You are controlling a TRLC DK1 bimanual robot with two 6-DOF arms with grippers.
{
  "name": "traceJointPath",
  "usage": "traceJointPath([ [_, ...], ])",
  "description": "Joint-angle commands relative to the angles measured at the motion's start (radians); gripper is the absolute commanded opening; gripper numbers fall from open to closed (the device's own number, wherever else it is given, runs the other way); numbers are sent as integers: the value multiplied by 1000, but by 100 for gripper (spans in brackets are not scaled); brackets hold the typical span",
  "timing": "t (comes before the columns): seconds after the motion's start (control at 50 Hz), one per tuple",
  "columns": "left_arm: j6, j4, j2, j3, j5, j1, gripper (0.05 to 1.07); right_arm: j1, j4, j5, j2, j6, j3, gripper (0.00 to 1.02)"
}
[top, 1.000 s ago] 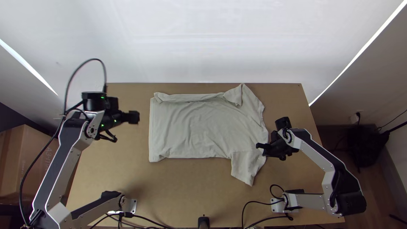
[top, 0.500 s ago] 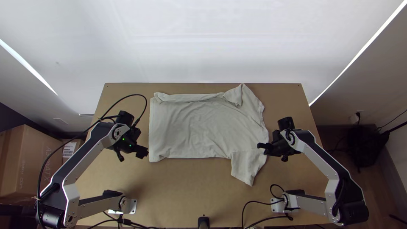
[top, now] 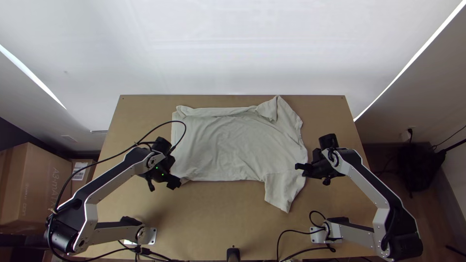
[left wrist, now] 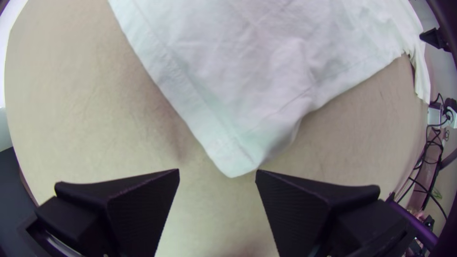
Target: Fold the t-shirt
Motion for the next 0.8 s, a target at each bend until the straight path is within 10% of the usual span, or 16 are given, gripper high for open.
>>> traceJointPath([
  [0.0, -31, 17, 24, -17, 5, -14, 83, 3, -15, 1, -32, 22, -13, 2],
  [0.2, -40, 39, 45, -10, 7, -35, 80, 0, -18, 1, -59, 16, -23, 2],
  [0.44, -68, 129, 8, -43, 8, -61, 7, -8, -26, 4, -101, 8, -11, 2],
  [0.78, -65, 129, -196, 50, 11, 78, 8, -33, -26, 28, -136, -79, 47, 2],
])
